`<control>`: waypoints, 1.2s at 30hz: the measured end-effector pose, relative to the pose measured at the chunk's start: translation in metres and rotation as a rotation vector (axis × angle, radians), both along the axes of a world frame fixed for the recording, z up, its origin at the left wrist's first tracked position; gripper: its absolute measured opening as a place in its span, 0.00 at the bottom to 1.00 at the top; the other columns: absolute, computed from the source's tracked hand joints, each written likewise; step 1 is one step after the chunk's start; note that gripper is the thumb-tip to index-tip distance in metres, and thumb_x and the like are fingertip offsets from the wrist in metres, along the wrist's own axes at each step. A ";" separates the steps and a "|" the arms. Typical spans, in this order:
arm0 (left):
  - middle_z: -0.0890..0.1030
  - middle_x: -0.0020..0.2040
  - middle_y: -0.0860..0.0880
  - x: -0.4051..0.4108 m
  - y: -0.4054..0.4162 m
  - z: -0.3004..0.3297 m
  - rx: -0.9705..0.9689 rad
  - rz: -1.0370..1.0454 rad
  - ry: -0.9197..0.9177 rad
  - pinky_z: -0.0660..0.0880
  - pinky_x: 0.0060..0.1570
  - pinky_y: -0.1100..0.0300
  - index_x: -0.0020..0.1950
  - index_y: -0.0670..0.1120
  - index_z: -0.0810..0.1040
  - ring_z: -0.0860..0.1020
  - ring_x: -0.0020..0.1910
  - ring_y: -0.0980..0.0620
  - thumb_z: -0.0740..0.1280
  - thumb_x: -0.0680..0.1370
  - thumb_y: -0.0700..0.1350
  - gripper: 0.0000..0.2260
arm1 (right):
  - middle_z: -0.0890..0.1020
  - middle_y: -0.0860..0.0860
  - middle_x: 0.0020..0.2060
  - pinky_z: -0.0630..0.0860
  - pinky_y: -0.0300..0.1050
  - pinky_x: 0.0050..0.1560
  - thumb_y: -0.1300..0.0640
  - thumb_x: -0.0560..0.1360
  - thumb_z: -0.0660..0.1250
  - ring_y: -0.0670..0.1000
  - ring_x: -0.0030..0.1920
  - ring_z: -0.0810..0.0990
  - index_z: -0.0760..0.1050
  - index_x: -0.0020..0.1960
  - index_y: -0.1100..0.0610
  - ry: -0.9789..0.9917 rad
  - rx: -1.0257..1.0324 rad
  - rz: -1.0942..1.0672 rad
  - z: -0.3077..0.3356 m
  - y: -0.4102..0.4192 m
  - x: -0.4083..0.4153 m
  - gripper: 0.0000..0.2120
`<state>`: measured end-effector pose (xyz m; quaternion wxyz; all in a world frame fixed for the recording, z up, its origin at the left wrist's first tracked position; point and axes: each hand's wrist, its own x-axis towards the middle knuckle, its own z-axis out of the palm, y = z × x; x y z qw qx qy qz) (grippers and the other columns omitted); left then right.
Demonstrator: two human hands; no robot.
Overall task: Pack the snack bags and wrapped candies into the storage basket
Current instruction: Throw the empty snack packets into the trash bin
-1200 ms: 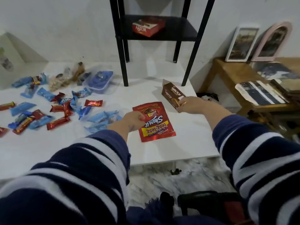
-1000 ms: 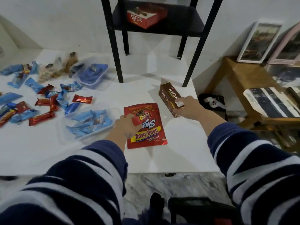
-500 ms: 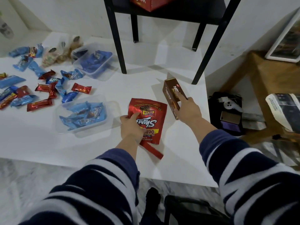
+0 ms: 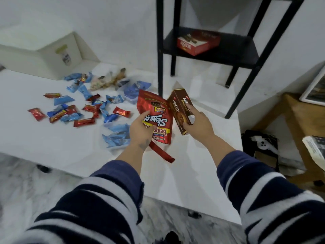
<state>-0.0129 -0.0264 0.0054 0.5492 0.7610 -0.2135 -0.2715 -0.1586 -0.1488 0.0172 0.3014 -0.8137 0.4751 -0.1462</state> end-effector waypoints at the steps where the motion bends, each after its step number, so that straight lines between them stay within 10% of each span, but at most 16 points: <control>1: 0.77 0.63 0.47 0.013 0.010 0.008 -0.021 0.033 -0.009 0.81 0.50 0.53 0.69 0.52 0.72 0.78 0.57 0.48 0.70 0.74 0.34 0.25 | 0.73 0.56 0.61 0.75 0.49 0.58 0.54 0.75 0.67 0.55 0.61 0.76 0.56 0.76 0.43 -0.016 -0.012 0.029 0.006 0.007 0.015 0.34; 18: 0.77 0.56 0.52 0.263 0.357 0.043 -0.074 0.636 -0.172 0.78 0.38 0.65 0.67 0.53 0.73 0.78 0.47 0.54 0.70 0.74 0.34 0.25 | 0.74 0.55 0.64 0.76 0.52 0.60 0.55 0.73 0.67 0.54 0.62 0.75 0.59 0.75 0.42 -0.161 -0.017 0.595 0.027 0.293 0.341 0.34; 25: 0.79 0.61 0.46 0.328 0.513 0.018 0.058 0.910 -0.151 0.79 0.54 0.54 0.67 0.53 0.74 0.79 0.54 0.49 0.72 0.71 0.35 0.27 | 0.73 0.55 0.61 0.78 0.47 0.56 0.55 0.74 0.67 0.55 0.57 0.77 0.58 0.75 0.41 -0.060 0.044 0.840 0.003 0.431 0.451 0.33; 36: 0.79 0.61 0.45 0.436 0.669 -0.050 0.105 1.337 0.060 0.79 0.51 0.53 0.66 0.53 0.75 0.80 0.53 0.46 0.71 0.71 0.32 0.27 | 0.75 0.51 0.65 0.80 0.42 0.48 0.55 0.73 0.68 0.52 0.56 0.79 0.63 0.73 0.42 0.089 0.124 1.202 -0.054 0.580 0.641 0.31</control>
